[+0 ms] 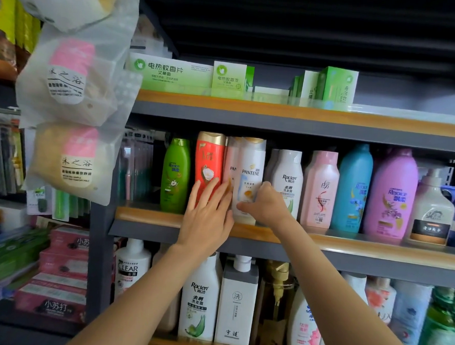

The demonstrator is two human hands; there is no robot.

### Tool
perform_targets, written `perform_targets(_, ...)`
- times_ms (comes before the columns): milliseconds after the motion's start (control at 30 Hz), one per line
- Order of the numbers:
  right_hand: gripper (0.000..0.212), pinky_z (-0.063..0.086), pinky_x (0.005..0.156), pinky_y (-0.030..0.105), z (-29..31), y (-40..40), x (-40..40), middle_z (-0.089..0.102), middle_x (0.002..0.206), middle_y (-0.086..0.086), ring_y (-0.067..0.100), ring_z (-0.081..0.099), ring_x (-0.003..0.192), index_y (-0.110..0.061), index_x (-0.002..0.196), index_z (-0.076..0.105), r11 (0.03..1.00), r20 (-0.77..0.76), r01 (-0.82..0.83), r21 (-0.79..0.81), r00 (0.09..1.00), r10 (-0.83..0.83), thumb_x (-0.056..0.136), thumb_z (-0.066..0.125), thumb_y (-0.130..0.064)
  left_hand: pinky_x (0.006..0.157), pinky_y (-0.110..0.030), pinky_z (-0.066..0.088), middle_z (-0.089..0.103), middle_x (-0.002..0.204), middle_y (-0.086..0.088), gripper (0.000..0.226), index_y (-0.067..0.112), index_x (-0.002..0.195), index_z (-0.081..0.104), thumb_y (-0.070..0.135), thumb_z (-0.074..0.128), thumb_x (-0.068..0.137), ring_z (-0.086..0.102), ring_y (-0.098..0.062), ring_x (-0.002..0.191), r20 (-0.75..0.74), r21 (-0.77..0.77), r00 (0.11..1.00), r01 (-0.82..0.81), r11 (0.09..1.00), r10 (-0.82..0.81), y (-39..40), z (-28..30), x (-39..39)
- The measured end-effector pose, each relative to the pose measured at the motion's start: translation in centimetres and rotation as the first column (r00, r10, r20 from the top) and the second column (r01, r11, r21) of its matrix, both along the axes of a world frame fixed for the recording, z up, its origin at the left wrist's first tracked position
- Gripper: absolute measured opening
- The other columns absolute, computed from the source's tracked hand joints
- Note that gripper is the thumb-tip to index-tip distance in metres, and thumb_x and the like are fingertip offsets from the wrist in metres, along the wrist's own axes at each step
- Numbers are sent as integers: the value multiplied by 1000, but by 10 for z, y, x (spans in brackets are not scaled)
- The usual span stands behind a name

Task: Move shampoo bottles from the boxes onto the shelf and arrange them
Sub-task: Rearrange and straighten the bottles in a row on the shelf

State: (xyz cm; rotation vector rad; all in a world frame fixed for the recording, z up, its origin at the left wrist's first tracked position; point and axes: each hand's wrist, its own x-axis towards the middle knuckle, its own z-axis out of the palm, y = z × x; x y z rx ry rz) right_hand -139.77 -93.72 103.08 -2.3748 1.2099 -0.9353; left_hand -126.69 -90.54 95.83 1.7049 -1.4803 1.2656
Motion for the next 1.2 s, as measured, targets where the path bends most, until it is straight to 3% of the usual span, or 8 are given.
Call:
perform_targets(167, 55, 42, 89, 32, -2, 5, 16, 40, 128, 16, 29, 45, 115, 1, 124, 37, 1000, 26, -1, 13, 1000, 0, 84, 67, -22, 107, -52, 30, 44, 141, -21, 48, 17, 122, 61, 25, 34, 83, 41, -37, 131, -92, -69, 995, -41, 997, 35, 9, -5, 10)
perform_targets(267, 56, 44, 85, 32, -4, 10, 25, 35, 130, 17, 32, 51, 109, 0, 124, 37, 999, 32, 32, 19, 999, -33, 84, 68, -22, 96, -60, 37, 48, 132, -31, 47, 19, 116, 66, 28, 34, 84, 48, -49, 119, -144, -44, 987, -84, 995, 77, 9, -6, 14)
perform_targets(400, 55, 40, 75, 30, -7, 12, 31, 33, 131, 17, 35, 56, 104, 2, 124, 37, 995, 15, 89, -35, 996, -88, 85, 67, -24, 96, -59, 37, 59, 118, -29, 44, 20, 114, 67, 30, 35, 85, 56, -46, 109, -154, 7, 985, -80, 997, 80, 6, -8, 18)
perform_targets(567, 55, 43, 76, 31, -8, 11, 36, 34, 131, 18, 35, 56, 105, 3, 125, 37, 993, 18, 109, -36, 994, -108, 86, 66, -23, 96, -59, 38, 59, 119, -28, 44, 22, 114, 67, 31, 35, 85, 57, -45, 108, -145, 11, 986, -83, 996, 84, 6, -9, 21)
perform_targets(700, 51, 40, 72, 29, -9, 6, 38, 48, 124, 17, 31, 54, 108, 1, 120, 38, 995, 43, 97, -32, 994, -96, 85, 67, -21, 96, -58, 38, 58, 119, -28, 44, 22, 115, 67, 31, 34, 86, 57, -44, 108, -133, -4, 988, -76, 997, 75, 6, -10, 22)
perform_targets(867, 49, 48, 76, 35, -10, 6, 36, 58, 115, 17, 34, 59, 104, -1, 115, 34, 996, 103, 83, 24, 991, -85, 83, 68, -15, 96, -58, 38, 57, 122, -28, 44, 21, 116, 66, 31, 35, 86, 56, -45, 109, -129, -32, 989, -71, 997, 66, 5, -11, 22)
perform_targets(967, 49, 48, 73, 33, -9, 6, 36, 58, 114, 17, 33, 60, 102, -2, 115, 34, 996, 87, 88, 29, 992, -90, 83, 68, -13, 96, -58, 38, 56, 123, -29, 44, 20, 116, 66, 30, 35, 86, 56, -45, 109, -133, -36, 989, -65, 997, 59, 4, -12, 22)
perform_targets(1200, 62, 50, 83, 35, -3, 4, 36, 55, 119, 18, 34, 57, 108, 1, 119, 33, 994, 9, 74, 83, 997, -75, 76, 75, -14, 96, -58, 39, 56, 123, -29, 45, 20, 117, 65, 31, 34, 86, 56, -45, 110, -113, -28, 991, -73, 997, 70, 5, -11, 22)
